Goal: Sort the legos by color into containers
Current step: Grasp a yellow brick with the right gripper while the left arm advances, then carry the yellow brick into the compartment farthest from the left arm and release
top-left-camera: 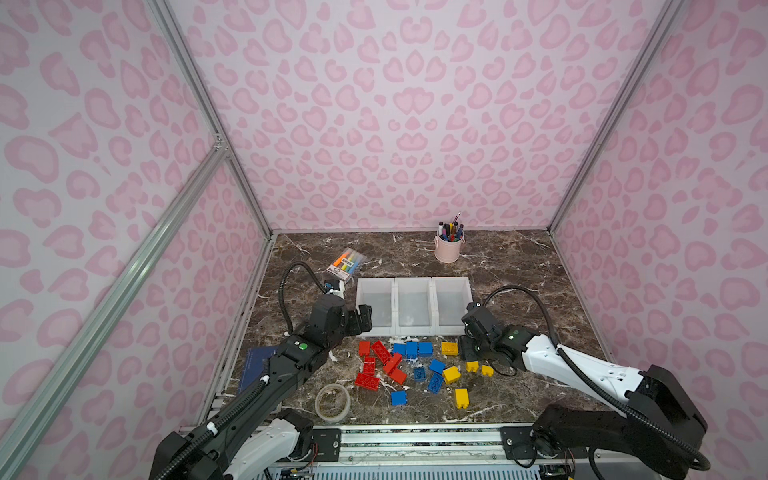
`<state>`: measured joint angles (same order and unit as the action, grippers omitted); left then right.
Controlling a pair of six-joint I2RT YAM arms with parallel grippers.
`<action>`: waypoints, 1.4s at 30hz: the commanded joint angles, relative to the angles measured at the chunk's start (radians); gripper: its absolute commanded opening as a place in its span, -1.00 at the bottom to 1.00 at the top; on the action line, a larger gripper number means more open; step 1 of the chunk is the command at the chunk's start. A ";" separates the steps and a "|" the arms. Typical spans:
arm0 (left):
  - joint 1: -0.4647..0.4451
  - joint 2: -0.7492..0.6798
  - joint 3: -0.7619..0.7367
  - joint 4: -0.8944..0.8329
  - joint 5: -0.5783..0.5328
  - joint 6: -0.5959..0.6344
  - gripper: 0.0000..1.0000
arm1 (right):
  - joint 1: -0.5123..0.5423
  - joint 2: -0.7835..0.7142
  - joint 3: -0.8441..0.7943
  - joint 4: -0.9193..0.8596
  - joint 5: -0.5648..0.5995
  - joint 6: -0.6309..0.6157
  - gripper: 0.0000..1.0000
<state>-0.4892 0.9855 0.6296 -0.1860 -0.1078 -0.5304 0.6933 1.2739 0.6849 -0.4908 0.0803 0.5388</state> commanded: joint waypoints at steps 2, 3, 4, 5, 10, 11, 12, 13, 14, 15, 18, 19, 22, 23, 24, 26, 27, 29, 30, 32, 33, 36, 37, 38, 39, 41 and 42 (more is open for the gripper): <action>-0.013 0.000 -0.007 0.002 -0.037 -0.022 0.94 | -0.003 0.032 0.012 0.013 0.031 0.016 0.19; -0.014 0.002 -0.007 0.003 -0.039 -0.023 0.94 | -0.003 0.039 0.012 0.018 0.027 0.014 0.16; -0.017 0.002 -0.006 0.002 -0.040 -0.023 0.94 | -0.005 0.046 0.011 0.026 0.021 0.013 0.12; -0.018 0.004 -0.005 0.001 -0.041 -0.023 0.94 | -0.004 0.051 0.011 0.033 0.014 0.012 0.07; -0.024 0.006 -0.004 0.000 -0.048 -0.025 0.94 | -0.007 0.066 0.013 0.044 0.009 0.012 -0.09; -0.025 0.007 -0.004 -0.002 -0.048 -0.024 0.94 | -0.009 0.068 0.014 0.042 0.009 0.011 -0.11; -0.025 0.007 -0.003 -0.002 -0.050 -0.024 0.94 | -0.011 0.068 0.012 0.043 0.009 0.012 -0.10; -0.026 0.005 -0.005 -0.003 -0.051 -0.026 0.94 | -0.012 0.067 0.010 0.043 0.009 0.012 -0.14; -0.028 0.003 -0.005 -0.004 -0.052 -0.026 0.94 | -0.012 0.066 0.007 0.044 0.007 0.013 -0.20; -0.028 0.002 -0.005 -0.005 -0.053 -0.026 0.94 | -0.015 0.065 0.005 0.046 0.005 0.012 -0.24; -0.030 -0.002 -0.005 -0.008 -0.059 -0.028 0.94 | -0.016 0.062 0.002 0.045 0.002 0.014 -0.32; -0.031 -0.003 -0.005 -0.010 -0.060 -0.028 0.94 | -0.016 0.060 0.003 0.042 0.000 0.016 -0.34; -0.032 -0.011 -0.005 -0.017 -0.066 -0.031 0.94 | -0.017 0.040 0.005 0.027 0.001 0.016 -0.39; -0.032 -0.014 -0.004 -0.021 -0.067 -0.032 0.94 | -0.017 0.030 0.008 0.017 0.002 0.016 -0.40; -0.033 -0.017 -0.003 -0.024 -0.072 -0.035 0.94 | -0.016 0.021 0.013 0.002 0.004 0.014 -0.42; -0.032 -0.025 0.000 -0.033 -0.077 -0.036 0.94 | -0.016 -0.007 0.030 -0.031 0.006 0.009 -0.43; -0.032 -0.028 0.003 -0.040 -0.082 -0.037 0.94 | -0.016 -0.025 0.042 -0.051 0.007 0.006 -0.44; -0.033 -0.038 0.009 -0.056 -0.092 -0.036 0.94 | -0.017 -0.060 0.072 -0.086 0.018 -0.010 -0.44; -0.032 -0.042 0.016 -0.070 -0.100 -0.039 0.94 | -0.016 -0.076 0.092 -0.100 0.032 -0.019 -0.44; -0.033 -0.047 0.031 -0.098 -0.118 -0.044 0.94 | -0.018 -0.097 0.129 -0.104 0.060 -0.049 -0.44; -0.032 -0.050 0.035 -0.107 -0.124 -0.045 0.94 | -0.028 -0.100 0.147 -0.100 0.064 -0.066 -0.44; -0.032 -0.065 0.038 -0.116 -0.124 -0.049 0.94 | -0.096 -0.067 0.206 -0.068 0.005 -0.115 -0.44; -0.032 -0.070 0.038 -0.117 -0.121 -0.052 0.94 | -0.117 -0.040 0.227 -0.053 -0.011 -0.129 -0.45; -0.033 -0.075 0.035 -0.120 -0.115 -0.055 0.94 | -0.127 -0.009 0.252 -0.042 -0.021 -0.143 -0.45; -0.034 -0.078 0.034 -0.125 -0.110 -0.060 0.94 | -0.131 0.018 0.274 -0.034 -0.023 -0.156 -0.45; -0.034 -0.090 0.032 -0.138 -0.098 -0.069 0.94 | -0.137 0.090 0.329 -0.024 -0.029 -0.183 -0.45; -0.034 -0.095 0.030 -0.144 -0.093 -0.073 0.94 | -0.144 0.122 0.357 -0.031 -0.039 -0.193 -0.45</action>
<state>-0.5236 0.9039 0.6567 -0.3058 -0.2096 -0.5823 0.5606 1.3380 0.9962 -0.5419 0.0708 0.4065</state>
